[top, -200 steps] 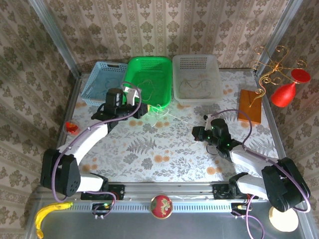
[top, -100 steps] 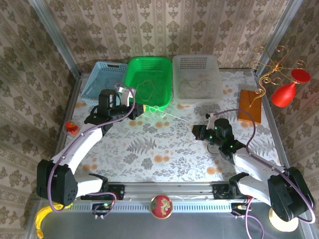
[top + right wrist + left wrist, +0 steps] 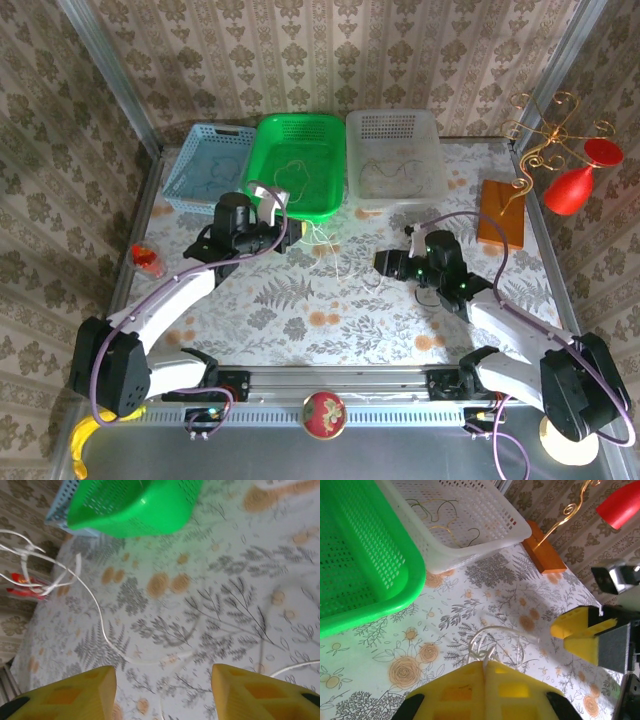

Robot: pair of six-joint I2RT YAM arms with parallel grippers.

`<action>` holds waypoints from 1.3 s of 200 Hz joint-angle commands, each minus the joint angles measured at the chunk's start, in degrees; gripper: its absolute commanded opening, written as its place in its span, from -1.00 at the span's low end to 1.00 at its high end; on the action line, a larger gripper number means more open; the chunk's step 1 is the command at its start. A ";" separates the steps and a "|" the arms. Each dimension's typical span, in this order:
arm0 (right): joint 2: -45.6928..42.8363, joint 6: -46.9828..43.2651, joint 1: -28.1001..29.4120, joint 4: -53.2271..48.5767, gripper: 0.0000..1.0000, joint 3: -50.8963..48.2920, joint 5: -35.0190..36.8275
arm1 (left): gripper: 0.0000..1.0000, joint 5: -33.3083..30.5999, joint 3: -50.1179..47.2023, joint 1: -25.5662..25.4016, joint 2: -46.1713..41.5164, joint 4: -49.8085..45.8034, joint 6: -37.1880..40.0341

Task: Untangle the cables

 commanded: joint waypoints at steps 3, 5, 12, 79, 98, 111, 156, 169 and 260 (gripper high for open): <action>-0.86 0.94 1.57 -1.62 0.11 5.08 -1.48 | -1.00 0.71 0.68 -0.53 0.89 1.63 0.24; -0.68 1.01 1.77 -1.66 0.11 5.39 -1.45 | -1.00 0.72 0.69 -0.59 0.90 1.64 0.24; -0.17 1.29 2.39 -1.76 0.13 6.74 -1.27 | -1.00 0.71 0.70 -0.81 0.97 1.56 0.27; 7.95 2.50 10.64 0.09 0.31 18.73 5.01 | -1.00 0.18 1.40 -3.01 1.40 1.56 0.23; 11.28 4.01 11.29 1.59 0.31 20.45 6.76 | -1.00 0.10 1.57 -3.33 1.37 1.46 0.11; 13.18 4.97 11.75 2.87 0.31 21.09 7.73 | -1.00 0.01 1.59 -3.50 1.19 1.46 0.17; 17.62 7.06 13.07 6.61 0.23 22.45 9.71 | -1.00 0.01 1.65 -3.72 0.57 1.34 0.16; 19.73 7.52 13.19 7.44 0.18 23.11 9.81 | -1.00 0.10 1.58 -3.74 0.51 1.34 0.20; 25.15 9.43 13.53 10.46 -0.57 25.92 10.31 | -1.00 -0.03 1.15 -3.98 -0.31 1.76 0.01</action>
